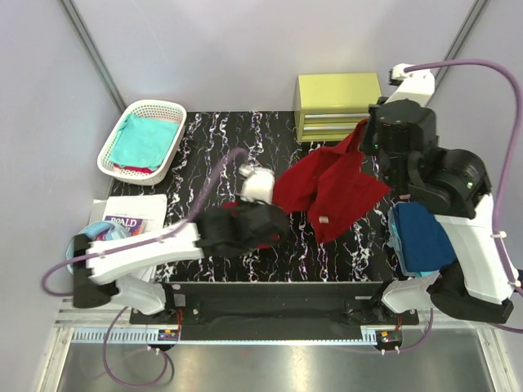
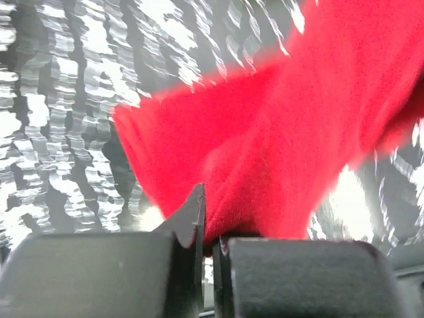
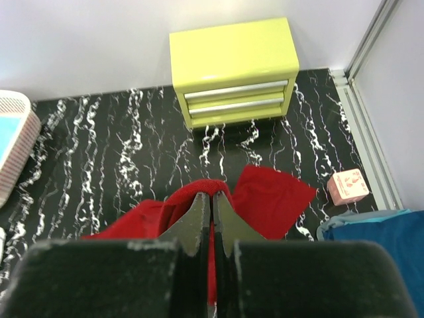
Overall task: Fold and stack the t-shirts
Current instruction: Flatten out the tshirt
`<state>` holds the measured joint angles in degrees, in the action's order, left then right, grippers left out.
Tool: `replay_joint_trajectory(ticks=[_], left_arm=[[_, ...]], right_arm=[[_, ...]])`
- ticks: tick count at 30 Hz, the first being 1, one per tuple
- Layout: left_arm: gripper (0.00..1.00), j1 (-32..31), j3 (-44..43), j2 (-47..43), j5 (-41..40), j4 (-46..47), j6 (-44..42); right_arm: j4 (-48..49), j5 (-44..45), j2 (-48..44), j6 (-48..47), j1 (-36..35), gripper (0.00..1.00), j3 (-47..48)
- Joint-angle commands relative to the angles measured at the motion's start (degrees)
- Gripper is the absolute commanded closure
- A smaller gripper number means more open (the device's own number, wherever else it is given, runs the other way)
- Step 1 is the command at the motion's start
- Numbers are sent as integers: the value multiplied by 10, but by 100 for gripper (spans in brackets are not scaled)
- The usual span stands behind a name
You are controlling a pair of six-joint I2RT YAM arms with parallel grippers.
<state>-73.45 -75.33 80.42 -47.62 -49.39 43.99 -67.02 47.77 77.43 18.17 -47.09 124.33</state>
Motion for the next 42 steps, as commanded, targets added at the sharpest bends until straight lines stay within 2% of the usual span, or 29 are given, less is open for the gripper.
replay_joint_trajectory(ticks=[1, 4, 12, 16, 20, 21, 23, 31, 38, 42], left_arm=[[100, 43, -69, -84, -114, -126, 41], [100, 80, -117, -114, -154, -148, 1], [100, 227, -196, -135, -178, -121, -118], [99, 326, -199, -144, -122, -47, -179], [97, 416, -241, -104, -33, -41, -203], [97, 429, -262, -92, -4, -41, -212], [96, 442, -286, -62, 2, -40, -217], [96, 495, -339, 59, 95, -27, -232], [97, 531, -411, 155, 149, -20, -277], [98, 560, -454, 200, 239, -10, -263]], right_arm=[[60, 9, 6, 3, 0, 100, -36], [74, 9, 15, 9, 3, 100, -39], [90, 4, 27, 0, 7, 100, -16], [102, 26, 33, -27, 7, 100, 4], [143, 63, 24, -82, 7, 100, 14], [149, 76, 23, -91, 7, 100, 17], [166, 85, 20, -105, 7, 100, 21], [192, 104, 40, -125, 15, 100, 7], [233, 99, 72, -148, 74, 100, -1], [233, 101, 124, -144, 95, 100, 29]])
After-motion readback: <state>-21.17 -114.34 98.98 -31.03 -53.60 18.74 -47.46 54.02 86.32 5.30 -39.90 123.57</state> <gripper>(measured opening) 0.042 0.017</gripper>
